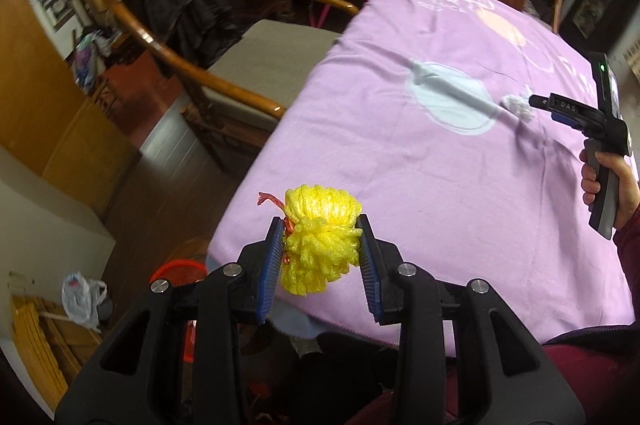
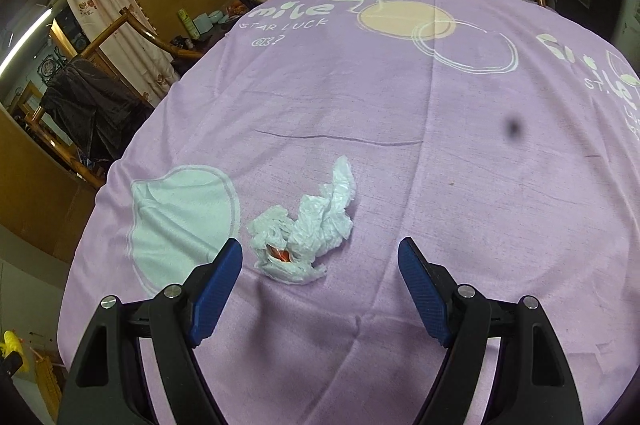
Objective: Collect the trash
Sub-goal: 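Lower the right tool onto the crumpled white tissue and close it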
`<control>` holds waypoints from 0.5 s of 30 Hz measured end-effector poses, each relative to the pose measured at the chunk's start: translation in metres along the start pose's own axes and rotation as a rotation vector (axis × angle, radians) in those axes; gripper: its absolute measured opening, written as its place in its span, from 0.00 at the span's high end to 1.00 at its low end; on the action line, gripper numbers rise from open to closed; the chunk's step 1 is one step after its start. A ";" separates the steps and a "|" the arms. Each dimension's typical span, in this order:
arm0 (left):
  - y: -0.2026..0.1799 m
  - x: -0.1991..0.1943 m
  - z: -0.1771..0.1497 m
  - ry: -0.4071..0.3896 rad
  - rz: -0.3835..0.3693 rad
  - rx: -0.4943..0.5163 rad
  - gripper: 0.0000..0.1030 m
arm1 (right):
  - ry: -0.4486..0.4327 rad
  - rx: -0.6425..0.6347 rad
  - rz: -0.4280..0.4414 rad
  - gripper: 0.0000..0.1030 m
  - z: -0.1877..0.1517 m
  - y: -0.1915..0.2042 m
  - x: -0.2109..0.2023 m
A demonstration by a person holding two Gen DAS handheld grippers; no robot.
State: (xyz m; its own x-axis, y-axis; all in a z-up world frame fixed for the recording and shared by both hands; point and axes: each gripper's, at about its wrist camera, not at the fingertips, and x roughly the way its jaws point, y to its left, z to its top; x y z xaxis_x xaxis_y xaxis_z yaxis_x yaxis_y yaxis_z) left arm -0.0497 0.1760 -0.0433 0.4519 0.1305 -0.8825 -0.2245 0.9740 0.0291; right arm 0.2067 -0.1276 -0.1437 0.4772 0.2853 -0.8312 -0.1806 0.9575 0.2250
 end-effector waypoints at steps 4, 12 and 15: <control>-0.013 0.007 0.011 -0.006 -0.017 0.047 0.64 | -0.006 0.013 -0.004 0.24 -0.001 -0.006 -0.004; -0.026 0.015 0.024 -0.008 -0.008 0.076 0.64 | -0.015 0.011 0.011 0.24 0.007 -0.009 -0.001; -0.026 0.017 0.026 0.001 -0.003 0.071 0.64 | -0.018 0.004 0.019 0.24 0.010 -0.007 0.001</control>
State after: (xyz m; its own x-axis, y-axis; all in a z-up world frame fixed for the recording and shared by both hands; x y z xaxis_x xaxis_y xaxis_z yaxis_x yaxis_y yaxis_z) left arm -0.0137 0.1575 -0.0472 0.4521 0.1272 -0.8829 -0.1614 0.9851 0.0593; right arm 0.2173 -0.1338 -0.1415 0.4887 0.3040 -0.8177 -0.1863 0.9521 0.2426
